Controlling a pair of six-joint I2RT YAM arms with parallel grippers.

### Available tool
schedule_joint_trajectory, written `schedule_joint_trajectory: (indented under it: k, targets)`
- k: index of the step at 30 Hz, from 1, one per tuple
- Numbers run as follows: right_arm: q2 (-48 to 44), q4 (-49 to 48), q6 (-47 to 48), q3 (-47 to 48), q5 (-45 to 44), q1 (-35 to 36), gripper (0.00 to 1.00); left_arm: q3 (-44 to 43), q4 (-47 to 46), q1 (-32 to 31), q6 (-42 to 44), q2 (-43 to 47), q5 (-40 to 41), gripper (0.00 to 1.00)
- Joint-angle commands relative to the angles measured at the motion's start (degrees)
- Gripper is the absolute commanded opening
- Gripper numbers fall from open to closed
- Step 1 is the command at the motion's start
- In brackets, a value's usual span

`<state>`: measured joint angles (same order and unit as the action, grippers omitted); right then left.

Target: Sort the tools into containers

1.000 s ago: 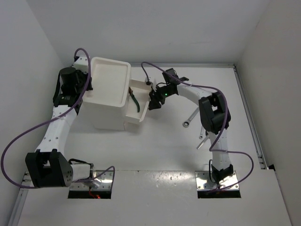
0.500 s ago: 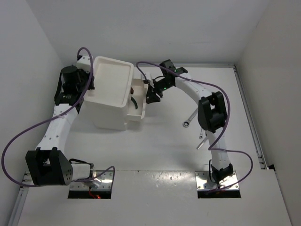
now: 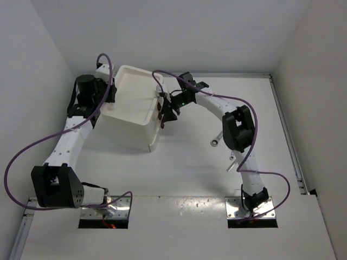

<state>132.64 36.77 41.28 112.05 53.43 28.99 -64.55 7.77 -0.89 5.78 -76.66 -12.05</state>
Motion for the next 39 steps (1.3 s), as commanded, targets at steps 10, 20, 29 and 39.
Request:
schedule_joint_trajectory:
  k: [10, 20, 29, 39]
  targets:
    - [-6.5, -36.9, -37.4, -6.9, 12.3, -3.8, 0.64, 8.6, 16.1, -5.3, -10.6, -0.4, -14.3, 0.0]
    - [-19.9, -49.2, -70.0, -25.2, 8.9, -12.4, 0.68, 10.9, 14.8, -7.9, -24.7, 1.5, 3.1, 0.0]
    - [-28.2, -58.8, -89.2, -42.3, 4.8, -13.4, 0.68, 9.7, 17.3, -8.4, -33.1, 0.7, 14.9, 0.0]
    - [-17.4, -98.4, -127.7, -42.3, 6.2, -12.9, 0.68, 7.7, 17.9, -8.4, -34.8, -3.8, 12.2, 0.0]
